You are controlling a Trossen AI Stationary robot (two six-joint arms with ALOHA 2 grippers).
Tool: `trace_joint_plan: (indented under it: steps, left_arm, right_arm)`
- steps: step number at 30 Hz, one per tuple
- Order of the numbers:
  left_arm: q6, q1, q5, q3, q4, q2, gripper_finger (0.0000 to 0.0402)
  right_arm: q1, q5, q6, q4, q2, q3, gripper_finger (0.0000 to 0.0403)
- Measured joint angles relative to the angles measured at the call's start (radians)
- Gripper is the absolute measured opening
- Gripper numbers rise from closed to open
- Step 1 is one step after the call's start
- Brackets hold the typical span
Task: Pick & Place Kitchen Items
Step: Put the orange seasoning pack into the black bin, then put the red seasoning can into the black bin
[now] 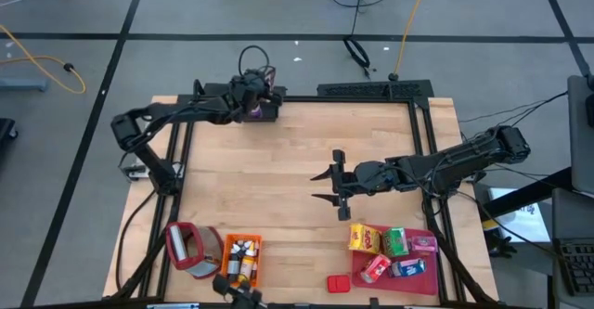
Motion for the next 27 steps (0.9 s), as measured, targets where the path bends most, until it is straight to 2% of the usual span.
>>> trace_joint_plan:
  steps: [15,27]
  left_arm:
    - [-0.026,0.019,0.026,0.000,-0.004,0.026,0.0009]
    - [-0.029,0.019,0.028,0.000,-0.004,0.026,0.0097]
  right_arm:
    - [0.000,0.000,-0.018,0.000,0.000,0.000,0.0176]
    - [0.000,0.000,-0.018,0.000,0.000,0.000,0.0174]
